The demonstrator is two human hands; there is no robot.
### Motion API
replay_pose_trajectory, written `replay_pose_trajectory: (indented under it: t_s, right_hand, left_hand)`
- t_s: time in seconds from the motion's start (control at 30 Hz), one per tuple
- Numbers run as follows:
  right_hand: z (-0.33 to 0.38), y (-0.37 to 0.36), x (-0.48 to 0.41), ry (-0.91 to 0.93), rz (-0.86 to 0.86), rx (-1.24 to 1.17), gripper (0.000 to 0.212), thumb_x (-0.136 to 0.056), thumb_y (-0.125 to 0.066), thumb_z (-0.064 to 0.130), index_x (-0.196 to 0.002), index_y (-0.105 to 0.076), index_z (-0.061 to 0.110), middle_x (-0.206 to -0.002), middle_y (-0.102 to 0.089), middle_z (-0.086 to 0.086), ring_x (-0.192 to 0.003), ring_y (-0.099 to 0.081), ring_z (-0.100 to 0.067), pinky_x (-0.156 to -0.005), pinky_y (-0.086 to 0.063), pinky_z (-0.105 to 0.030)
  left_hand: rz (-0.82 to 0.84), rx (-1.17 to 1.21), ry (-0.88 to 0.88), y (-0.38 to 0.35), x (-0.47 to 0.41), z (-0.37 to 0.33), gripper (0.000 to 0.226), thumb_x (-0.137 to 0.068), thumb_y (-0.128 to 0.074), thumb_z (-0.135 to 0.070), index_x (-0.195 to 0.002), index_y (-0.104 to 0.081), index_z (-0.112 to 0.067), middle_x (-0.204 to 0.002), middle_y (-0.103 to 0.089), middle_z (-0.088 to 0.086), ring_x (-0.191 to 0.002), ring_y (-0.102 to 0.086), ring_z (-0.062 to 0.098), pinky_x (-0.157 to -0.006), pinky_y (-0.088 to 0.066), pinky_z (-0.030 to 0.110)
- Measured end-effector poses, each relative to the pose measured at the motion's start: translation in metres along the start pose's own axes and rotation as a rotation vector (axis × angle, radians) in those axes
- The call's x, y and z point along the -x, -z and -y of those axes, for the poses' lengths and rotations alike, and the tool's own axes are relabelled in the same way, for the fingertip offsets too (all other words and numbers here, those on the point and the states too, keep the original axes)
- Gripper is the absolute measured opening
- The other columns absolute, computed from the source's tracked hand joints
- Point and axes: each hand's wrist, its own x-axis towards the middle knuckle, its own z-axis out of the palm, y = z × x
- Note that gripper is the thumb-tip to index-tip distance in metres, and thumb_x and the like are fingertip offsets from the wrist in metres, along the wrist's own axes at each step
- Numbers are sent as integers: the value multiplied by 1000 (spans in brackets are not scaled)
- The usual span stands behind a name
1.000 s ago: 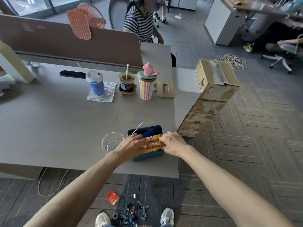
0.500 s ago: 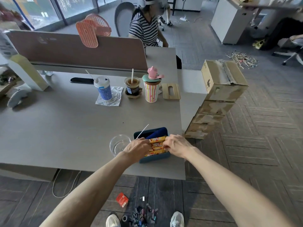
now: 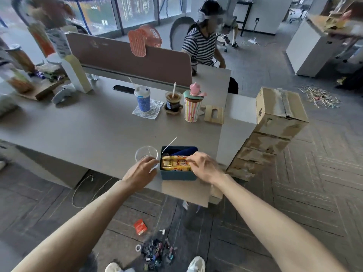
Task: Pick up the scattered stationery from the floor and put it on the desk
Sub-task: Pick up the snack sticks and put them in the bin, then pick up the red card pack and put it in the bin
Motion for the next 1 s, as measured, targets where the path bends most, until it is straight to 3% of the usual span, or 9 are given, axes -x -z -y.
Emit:
replay_pose_trajectory:
  t_s: [0.13,0.27,0.37,0.43,0.53,0.6,0.8,1.0]
  right_hand:
    - [39,-20,35,-45,-62,-30,28,-98,-49,20,-121,-66,16,-125,-63,-5,-114,-57,-21,-94,-47,-34]
    - [79,-61,89,-139,-86,-63,28,-97,-50,22,-119,-67,16,-125,-62,-3,-116,-56,-21,-95,-45,-32]
    - [107,-101,138,-242,-143,-86,26,-96,-52,20,-115,-69,16,-122,-64,-3,-112,-58,-22,-91,-47,-33]
    - [125,-131,171,-310,-171,-121,24,-95,-54,18,-112,-71,14,-119,-66,-4,-112,-59,-23,-92,-46,-32]
    - [147,-172,213,-404,-127,-187,24,-94,-54,18,-111,-70,14,-118,-67,-4,-111,-60,-23,-92,-49,-34]
    - [151,-197,231,-440,-85,-205,24,-95,-53,17,-110,-70,13,-115,-67,-3,-107,-60,-23,-89,-50,-35]
    - [112,-317,228,-515,-37,-259,24,-95,-51,12,-110,-70,13,-112,-67,-2,-105,-60,-22,-84,-48,-33]
    - [35,-518,199,-495,-25,-331,24,-93,-54,6,-109,-71,12,-110,-68,-2,-97,-63,-20,-76,-44,-24]
  left_hand:
    - [76,38,91,9,40,-13,37,-93,-55,-23,-129,-56,-16,-136,-51,5,-112,-57,26,-92,-50,41]
    - [130,63,98,16,90,-22,34,-96,-47,-30,-123,-61,-14,-130,-56,8,-112,-57,30,-93,-47,41]
    - [225,91,43,14,146,-21,53,-89,-31,-47,-112,-64,-13,-120,-61,11,-110,-57,32,-93,-47,40]
    - [290,133,27,4,185,-16,51,-89,-34,-44,-111,-64,-10,-118,-62,13,-108,-58,34,-91,-48,41]
    - [377,145,152,-20,236,-8,33,-97,-43,-27,-121,-60,-12,-125,-58,9,-116,-53,30,-97,-43,38]
    - [403,140,201,-38,261,0,32,-97,-43,-23,-125,-56,-14,-126,-55,8,-118,-50,29,-100,-40,37]
    - [302,120,348,-139,302,67,35,-92,-48,-15,-126,-54,-12,-125,-56,11,-115,-52,33,-94,-45,41]
    - [347,97,526,-319,346,173,37,-94,-40,-17,-130,-50,-18,-128,-52,9,-120,-47,29,-99,-39,39]
